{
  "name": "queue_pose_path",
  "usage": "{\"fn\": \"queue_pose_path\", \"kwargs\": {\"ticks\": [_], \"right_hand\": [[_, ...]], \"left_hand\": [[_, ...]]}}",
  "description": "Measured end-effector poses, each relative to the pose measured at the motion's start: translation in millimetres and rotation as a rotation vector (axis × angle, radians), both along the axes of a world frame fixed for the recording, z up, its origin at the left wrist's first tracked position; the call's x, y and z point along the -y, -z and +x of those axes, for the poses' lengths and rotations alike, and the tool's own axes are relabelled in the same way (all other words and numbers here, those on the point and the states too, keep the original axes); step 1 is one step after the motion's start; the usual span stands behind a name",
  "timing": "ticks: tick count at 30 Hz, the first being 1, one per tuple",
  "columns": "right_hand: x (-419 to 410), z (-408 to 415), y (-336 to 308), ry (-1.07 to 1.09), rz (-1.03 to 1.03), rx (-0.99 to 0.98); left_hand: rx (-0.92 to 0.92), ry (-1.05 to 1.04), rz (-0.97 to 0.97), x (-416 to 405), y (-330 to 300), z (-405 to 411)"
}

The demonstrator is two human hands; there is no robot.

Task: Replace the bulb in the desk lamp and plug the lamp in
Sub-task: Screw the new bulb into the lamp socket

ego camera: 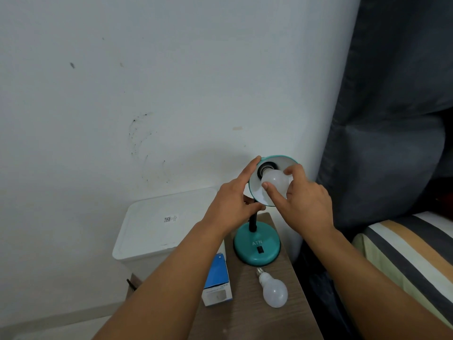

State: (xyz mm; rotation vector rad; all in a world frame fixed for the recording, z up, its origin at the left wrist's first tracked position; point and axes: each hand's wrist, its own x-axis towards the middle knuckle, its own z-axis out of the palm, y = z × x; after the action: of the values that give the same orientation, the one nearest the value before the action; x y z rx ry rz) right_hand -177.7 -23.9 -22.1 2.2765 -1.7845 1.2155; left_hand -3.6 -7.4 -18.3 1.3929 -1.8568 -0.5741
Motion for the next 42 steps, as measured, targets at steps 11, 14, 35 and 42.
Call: {"fn": "queue_pose_path", "kwargs": {"ticks": [11,14,35,42], "right_hand": [[-7.8,-0.5,-0.4,-0.141,0.088,0.025],[-6.0,-1.9,0.4,-0.064,0.106,0.008],[-7.4,-1.8,-4.7,-0.17,0.017,0.044],[-7.5,0.2,-5.5,-0.073,-0.012,0.052]], "left_hand": [[-0.008,0.0,-0.017,0.3,0.9,1.1],[-0.013,0.002,-0.006,0.6,0.7,-0.4],[-0.01,-0.005,-0.007,-0.4,1.7,-0.3],[-0.006,-0.01,0.007,-1.0,1.1,-0.1]]}}
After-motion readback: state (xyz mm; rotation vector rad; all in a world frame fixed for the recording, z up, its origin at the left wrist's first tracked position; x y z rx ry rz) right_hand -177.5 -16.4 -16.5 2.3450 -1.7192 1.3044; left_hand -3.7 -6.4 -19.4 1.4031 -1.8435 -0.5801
